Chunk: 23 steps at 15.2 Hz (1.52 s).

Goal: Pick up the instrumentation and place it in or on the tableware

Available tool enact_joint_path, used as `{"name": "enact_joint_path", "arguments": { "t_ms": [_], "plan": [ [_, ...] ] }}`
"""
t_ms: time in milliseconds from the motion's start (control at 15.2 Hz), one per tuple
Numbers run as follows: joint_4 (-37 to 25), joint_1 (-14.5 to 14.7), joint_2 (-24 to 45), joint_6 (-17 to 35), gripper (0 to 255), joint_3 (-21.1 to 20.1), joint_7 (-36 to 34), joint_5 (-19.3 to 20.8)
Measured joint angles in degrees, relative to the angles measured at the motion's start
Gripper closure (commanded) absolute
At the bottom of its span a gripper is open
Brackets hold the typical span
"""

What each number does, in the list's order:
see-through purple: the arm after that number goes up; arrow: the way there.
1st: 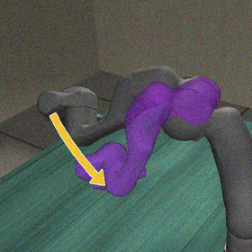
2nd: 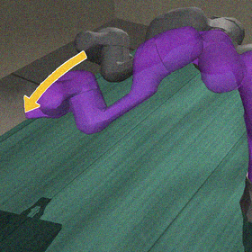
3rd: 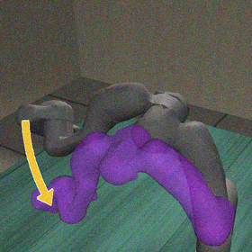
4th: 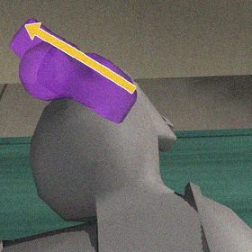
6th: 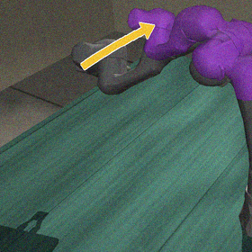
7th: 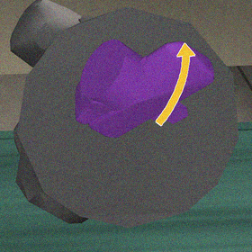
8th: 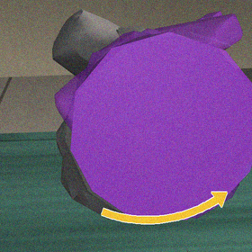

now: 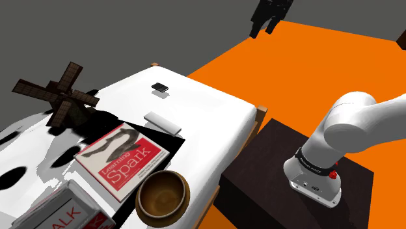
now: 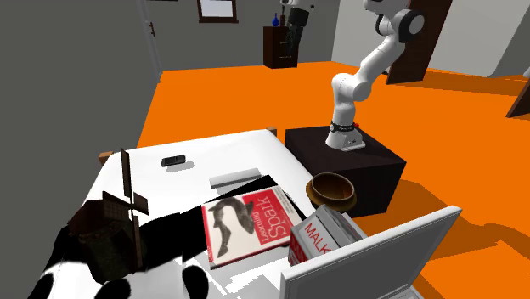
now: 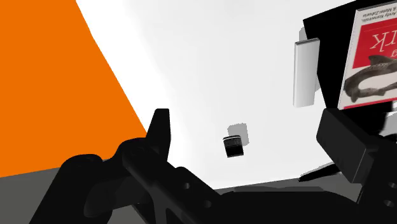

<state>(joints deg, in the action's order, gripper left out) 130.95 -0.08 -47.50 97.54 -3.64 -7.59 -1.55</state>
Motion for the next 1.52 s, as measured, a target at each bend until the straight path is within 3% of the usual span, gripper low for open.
{"name": "enact_joint_path", "arguments": {
  "t_ms": [198, 726, 1518],
  "plan": [
    [1.3, 0.2, 1.1, 2.0, 0, -0.6, -0.5, -0.3],
    [2.5, 0.9, 12.8, 12.3, 0, -4.7, -3.9, -1.7],
    [-3.2, 1.5, 36.6, 26.5, 0, -11.6, -11.3, 0.0]
  ]
}}
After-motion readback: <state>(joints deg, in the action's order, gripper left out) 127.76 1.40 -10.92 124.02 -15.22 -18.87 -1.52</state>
